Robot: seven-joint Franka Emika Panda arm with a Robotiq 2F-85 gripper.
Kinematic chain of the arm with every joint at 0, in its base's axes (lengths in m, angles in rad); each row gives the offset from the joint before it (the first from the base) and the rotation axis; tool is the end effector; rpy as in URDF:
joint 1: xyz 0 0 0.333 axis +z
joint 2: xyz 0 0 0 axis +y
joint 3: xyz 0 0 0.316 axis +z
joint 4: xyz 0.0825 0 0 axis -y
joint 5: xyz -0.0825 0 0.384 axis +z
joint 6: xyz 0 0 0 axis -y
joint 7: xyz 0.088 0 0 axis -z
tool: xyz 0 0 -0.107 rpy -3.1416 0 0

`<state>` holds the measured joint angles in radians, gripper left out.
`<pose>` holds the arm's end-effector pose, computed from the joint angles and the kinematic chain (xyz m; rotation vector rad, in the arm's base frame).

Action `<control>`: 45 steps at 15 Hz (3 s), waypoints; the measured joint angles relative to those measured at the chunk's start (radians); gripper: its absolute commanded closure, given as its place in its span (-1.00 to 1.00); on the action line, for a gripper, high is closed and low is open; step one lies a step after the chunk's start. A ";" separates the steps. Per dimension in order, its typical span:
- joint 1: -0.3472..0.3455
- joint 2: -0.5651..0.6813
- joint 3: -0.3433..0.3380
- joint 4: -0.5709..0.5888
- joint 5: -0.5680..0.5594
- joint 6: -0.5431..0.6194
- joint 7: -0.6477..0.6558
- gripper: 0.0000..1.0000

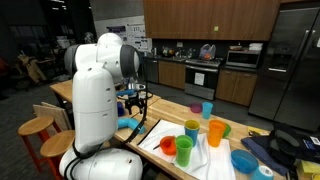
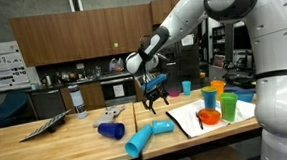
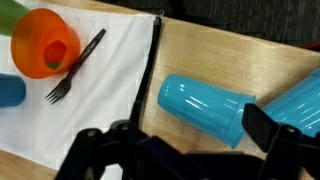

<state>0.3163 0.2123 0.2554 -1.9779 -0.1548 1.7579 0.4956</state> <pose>0.4662 0.2797 0.3385 2.8064 0.2020 -0.4549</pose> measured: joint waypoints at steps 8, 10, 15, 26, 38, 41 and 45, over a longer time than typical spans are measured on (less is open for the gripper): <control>0.088 0.172 -0.004 0.221 0.001 -0.180 0.269 -1.00; 0.102 0.201 -0.008 0.264 0.001 -0.218 0.296 -1.00; 0.122 0.243 -0.028 0.329 -0.001 -0.277 0.336 -1.00; 0.179 0.376 -0.057 0.439 -0.002 -0.412 0.400 -1.00; 0.179 0.417 -0.096 0.435 -0.002 -0.431 0.436 -1.00; 0.179 0.420 -0.106 0.435 -0.002 -0.431 0.436 -1.00; 0.178 0.430 -0.118 0.434 -0.002 -0.433 0.436 -1.00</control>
<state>0.4939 0.6427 0.1378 -1.5434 -0.1567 1.3245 0.9318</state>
